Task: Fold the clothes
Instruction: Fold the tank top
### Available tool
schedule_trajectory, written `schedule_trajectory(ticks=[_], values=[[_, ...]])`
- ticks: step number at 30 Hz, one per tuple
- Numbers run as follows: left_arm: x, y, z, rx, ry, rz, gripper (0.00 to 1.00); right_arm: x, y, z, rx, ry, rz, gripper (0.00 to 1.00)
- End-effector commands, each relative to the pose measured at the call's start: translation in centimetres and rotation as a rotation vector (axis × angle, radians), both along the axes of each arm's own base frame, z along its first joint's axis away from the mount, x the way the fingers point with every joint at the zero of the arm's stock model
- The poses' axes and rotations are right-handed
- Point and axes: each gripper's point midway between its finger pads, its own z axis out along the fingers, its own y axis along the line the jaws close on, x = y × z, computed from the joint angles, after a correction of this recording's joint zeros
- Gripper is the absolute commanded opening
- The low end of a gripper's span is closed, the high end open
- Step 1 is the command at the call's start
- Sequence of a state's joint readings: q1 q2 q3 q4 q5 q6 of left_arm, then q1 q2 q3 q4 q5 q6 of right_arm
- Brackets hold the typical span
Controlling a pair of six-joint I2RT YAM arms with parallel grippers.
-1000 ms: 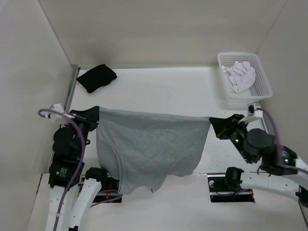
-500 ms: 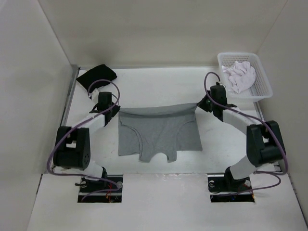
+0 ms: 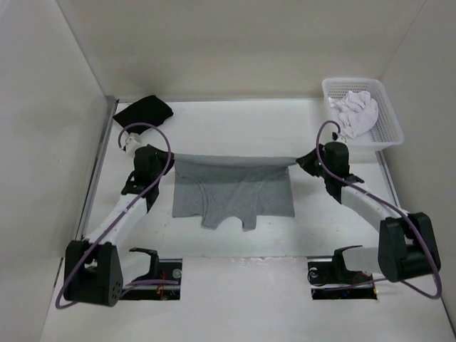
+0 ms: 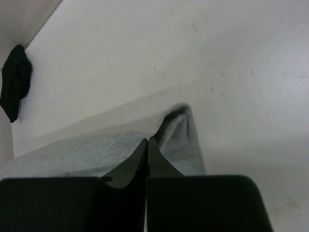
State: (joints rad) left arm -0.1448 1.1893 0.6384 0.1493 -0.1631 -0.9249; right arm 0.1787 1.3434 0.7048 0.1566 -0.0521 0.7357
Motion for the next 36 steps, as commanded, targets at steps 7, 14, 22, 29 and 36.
schedule_trajectory(ticks=[7, 14, 22, 29, 36], values=[[-8.4, 0.4, 0.5, -0.074, -0.040, -0.047, 0.00, -8.2, -0.3, 0.9, 0.061, -0.073, -0.004, 0.00], [-13.3, 0.5, -2.3, -0.071, 0.051, -0.065, 0.00, -14.2, -0.3, -3.2, 0.082, 0.060, -0.029, 0.00], [-16.4, 1.2, -7.7, -0.113, 0.196, -0.008, 0.22, -17.2, 0.7, -7.0, 0.150, 0.196, -0.069, 0.14], [-14.9, 1.0, -4.6, -0.106, 0.081, -0.015, 0.27, -15.1, 0.0, -5.9, 0.033, 0.130, -0.088, 0.50], [-11.8, -6.0, -5.0, -0.087, 0.076, -0.215, 0.27, -12.0, 1.5, -7.1, 0.010, 0.148, -0.021, 0.55]])
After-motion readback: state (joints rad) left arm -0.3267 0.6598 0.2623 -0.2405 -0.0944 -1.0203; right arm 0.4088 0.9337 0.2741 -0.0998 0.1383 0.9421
